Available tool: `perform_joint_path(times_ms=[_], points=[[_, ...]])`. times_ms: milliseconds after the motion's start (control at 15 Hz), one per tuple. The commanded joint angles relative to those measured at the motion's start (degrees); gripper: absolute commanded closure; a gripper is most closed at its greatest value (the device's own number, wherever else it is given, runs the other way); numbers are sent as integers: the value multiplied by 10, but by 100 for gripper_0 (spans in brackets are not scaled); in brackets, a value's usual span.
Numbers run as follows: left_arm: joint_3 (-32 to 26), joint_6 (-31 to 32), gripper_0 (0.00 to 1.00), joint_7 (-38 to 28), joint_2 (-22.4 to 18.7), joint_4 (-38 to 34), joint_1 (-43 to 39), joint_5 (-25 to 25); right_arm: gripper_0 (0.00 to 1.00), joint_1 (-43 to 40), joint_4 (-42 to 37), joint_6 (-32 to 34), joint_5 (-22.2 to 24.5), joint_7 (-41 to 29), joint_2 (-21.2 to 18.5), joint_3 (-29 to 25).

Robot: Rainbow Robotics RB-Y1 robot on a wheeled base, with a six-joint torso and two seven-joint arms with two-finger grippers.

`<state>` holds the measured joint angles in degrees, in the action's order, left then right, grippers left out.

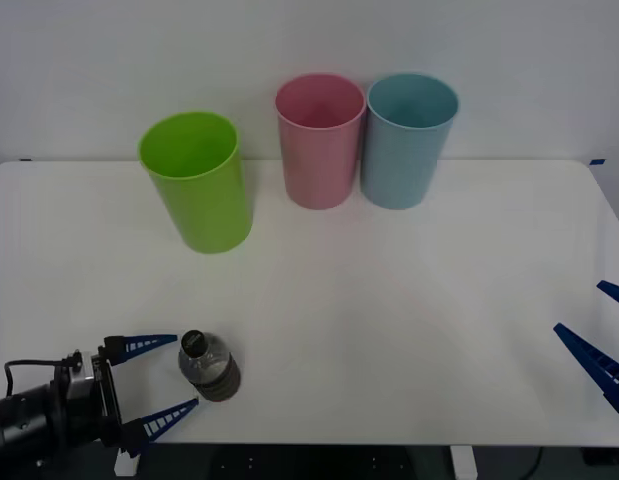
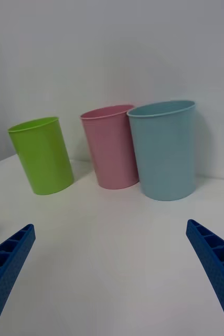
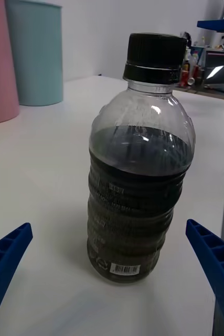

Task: Grasp the object on the table and drop it into the matching bin: aluminum can to the light blue bin, PET bottle to the pink bin.

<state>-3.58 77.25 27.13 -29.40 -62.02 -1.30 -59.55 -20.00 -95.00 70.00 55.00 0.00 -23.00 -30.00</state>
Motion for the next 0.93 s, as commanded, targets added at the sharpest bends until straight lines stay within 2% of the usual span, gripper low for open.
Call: perform_joint_path(times_ms=[67,667,933], points=[[2,-1,0,0,16,0,6,-4,0,0,0,0,0,0,0,0],[2,-9,0,1,65,0,23,-39,0,0,0,0,0,0,0,0],[2,-15,0,2,72,0,26,-44,0,0,0,0,0,0,0,0]])
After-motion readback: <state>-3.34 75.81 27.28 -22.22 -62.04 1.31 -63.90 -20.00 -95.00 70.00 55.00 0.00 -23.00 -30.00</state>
